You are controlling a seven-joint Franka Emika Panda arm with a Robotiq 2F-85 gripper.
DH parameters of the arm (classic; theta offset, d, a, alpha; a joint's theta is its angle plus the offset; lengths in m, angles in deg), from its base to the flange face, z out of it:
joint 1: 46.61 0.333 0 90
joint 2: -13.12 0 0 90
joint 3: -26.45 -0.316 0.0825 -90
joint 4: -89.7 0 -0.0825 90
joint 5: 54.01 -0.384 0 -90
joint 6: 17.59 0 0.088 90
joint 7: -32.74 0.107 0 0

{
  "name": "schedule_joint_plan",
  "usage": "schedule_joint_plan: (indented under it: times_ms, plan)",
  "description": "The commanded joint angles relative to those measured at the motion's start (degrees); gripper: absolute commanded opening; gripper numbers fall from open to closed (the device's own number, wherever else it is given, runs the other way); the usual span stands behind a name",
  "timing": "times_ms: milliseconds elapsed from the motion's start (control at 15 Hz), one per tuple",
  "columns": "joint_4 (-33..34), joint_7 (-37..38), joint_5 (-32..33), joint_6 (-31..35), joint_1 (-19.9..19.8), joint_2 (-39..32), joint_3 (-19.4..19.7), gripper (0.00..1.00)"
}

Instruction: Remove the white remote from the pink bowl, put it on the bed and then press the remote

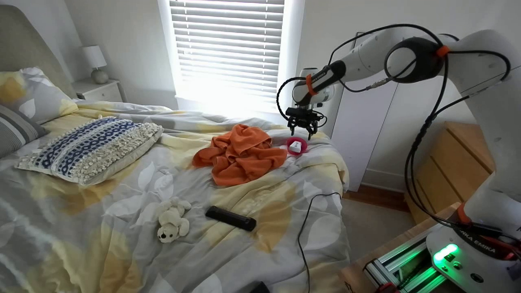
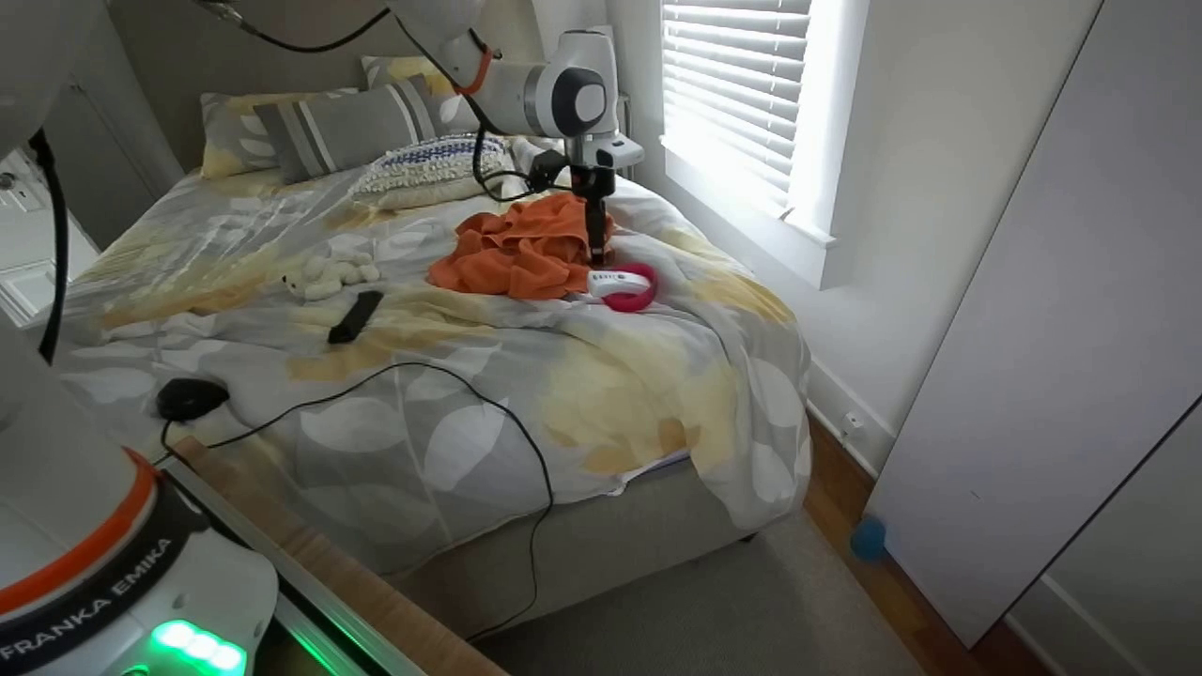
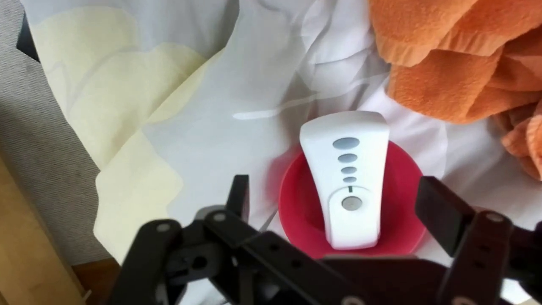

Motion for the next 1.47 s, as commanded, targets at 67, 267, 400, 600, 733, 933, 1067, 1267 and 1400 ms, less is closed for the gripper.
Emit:
schedule_joint_plan:
  times_ms: [67, 267, 400, 600, 733, 933, 1067, 1267, 1400]
  plan:
    - [8.77, -0.21, 0.13, -0.46, 0.68, -7.55, 1.47, 1.00]
    - [12.26, -0.06, 0.27, -0.72, 0.64, -10.53, 2.16, 1.00]
    - [14.29, -0.12, 0.24, -0.84, 0.61, -12.24, 2.38, 1.00]
    - [17.03, -0.36, 0.23, -1.53, 0.59, -14.48, 2.46, 1.00]
    - [18.49, -0.33, 0.30, -2.11, 0.61, -15.71, 2.55, 1.00]
    - [20.36, 0.03, 0.54, -2.98, 0.71, -17.35, 2.93, 1.00]
    - [21.53, 0.02, 0.55, -3.18, 0.57, -18.36, 3.03, 1.00]
    - [23.22, -0.01, 0.76, -3.44, 0.56, -19.82, 3.38, 0.66]
    - [24.31, -0.11, 0.78, -3.56, 0.54, -20.65, 3.38, 0.49]
